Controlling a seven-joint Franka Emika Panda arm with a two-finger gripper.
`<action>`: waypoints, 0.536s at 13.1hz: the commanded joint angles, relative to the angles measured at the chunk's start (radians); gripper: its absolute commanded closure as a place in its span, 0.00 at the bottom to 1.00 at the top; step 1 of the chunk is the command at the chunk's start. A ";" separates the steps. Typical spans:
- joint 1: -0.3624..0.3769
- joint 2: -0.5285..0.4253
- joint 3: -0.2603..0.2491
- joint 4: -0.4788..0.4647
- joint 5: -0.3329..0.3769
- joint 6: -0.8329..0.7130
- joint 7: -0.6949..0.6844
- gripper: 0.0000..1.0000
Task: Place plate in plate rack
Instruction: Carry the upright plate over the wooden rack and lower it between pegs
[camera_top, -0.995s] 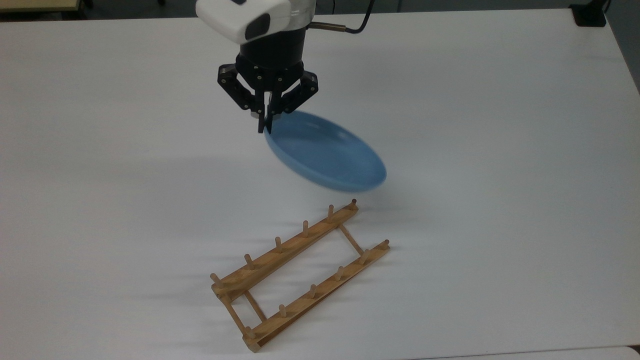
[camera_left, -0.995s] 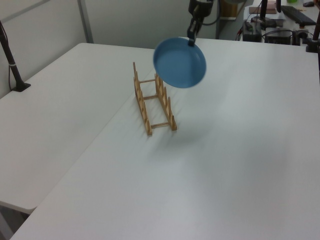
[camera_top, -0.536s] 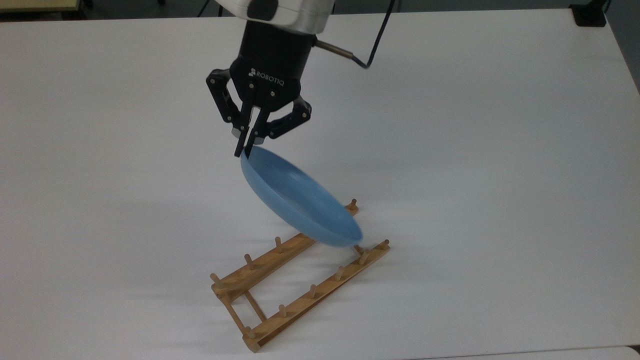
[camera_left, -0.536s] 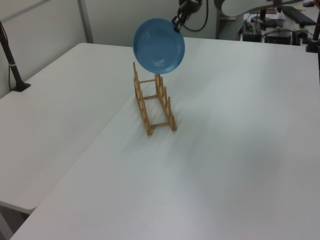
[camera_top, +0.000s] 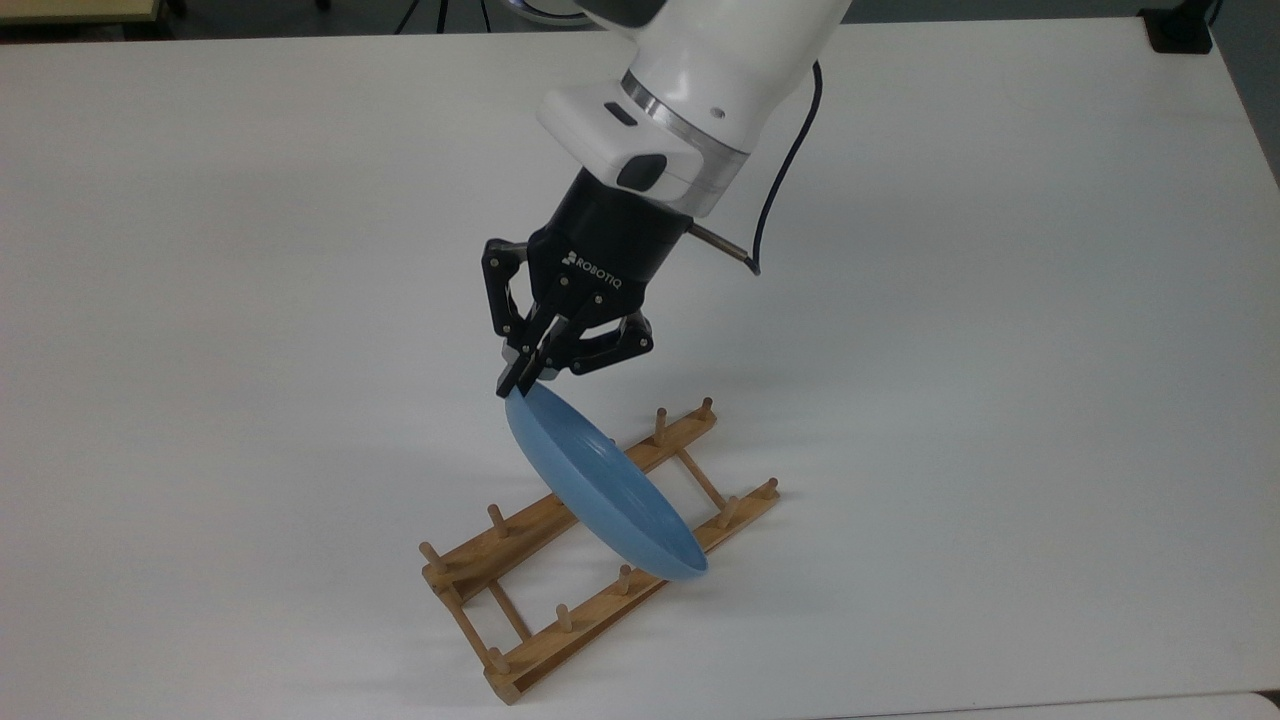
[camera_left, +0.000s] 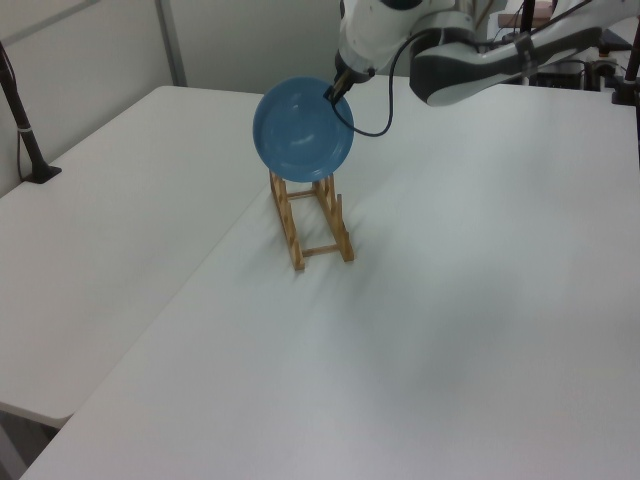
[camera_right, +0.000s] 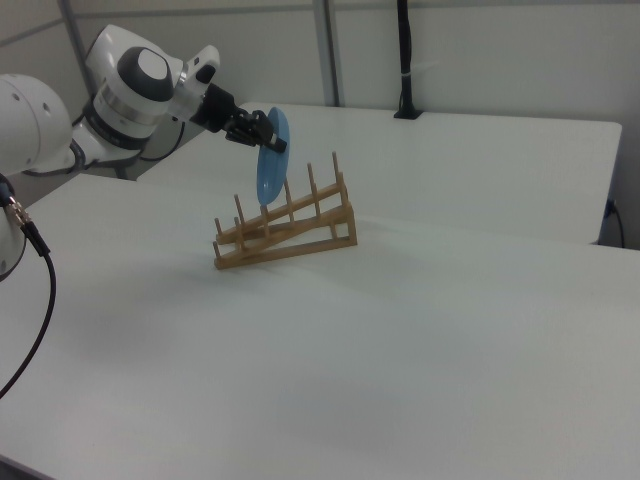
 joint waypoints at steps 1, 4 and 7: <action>0.006 0.004 -0.010 -0.017 -0.065 0.037 0.027 1.00; 0.017 0.030 -0.010 -0.023 -0.099 0.037 0.030 1.00; 0.020 0.035 -0.010 -0.030 -0.109 0.037 0.030 0.95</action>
